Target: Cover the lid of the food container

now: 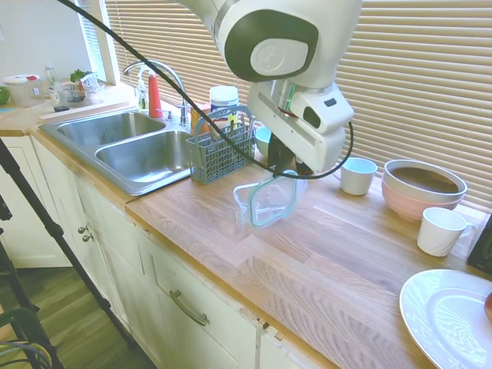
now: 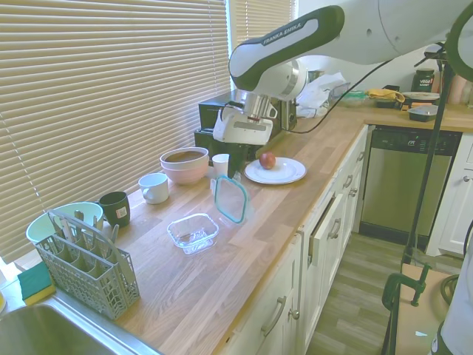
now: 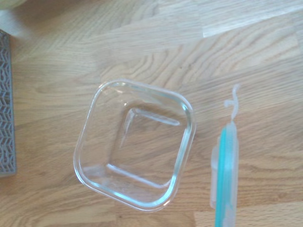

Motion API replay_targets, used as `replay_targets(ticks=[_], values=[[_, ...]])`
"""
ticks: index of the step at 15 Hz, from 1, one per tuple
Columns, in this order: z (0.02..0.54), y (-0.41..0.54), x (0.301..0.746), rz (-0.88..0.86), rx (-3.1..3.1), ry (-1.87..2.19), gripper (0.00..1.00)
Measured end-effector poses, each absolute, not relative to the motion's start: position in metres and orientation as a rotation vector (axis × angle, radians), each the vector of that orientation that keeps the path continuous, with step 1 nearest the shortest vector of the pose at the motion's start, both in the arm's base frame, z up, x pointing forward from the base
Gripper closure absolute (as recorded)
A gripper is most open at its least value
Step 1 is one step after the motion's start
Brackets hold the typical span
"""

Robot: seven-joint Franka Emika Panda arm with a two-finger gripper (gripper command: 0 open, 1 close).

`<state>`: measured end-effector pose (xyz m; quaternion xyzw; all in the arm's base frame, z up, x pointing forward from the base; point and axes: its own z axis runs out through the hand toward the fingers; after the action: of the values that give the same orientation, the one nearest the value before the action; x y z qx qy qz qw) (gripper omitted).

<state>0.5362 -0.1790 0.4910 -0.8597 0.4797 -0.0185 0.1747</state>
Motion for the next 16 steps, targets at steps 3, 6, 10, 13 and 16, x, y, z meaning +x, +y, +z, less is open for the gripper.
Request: replay_targets(ticks=[3,6,10,13,16], values=[[0.503,-0.17,0.546,-0.062,-2.442,1.376,1.0],[0.499,-0.162,0.557,-0.051,-2.451,1.381,1.0],[0.495,-0.153,0.566,-0.038,-2.458,1.382,1.0],[0.502,-0.133,0.573,-0.044,-2.468,1.384,1.0],[0.508,-0.114,0.577,-0.041,-2.472,1.392,1.0]])
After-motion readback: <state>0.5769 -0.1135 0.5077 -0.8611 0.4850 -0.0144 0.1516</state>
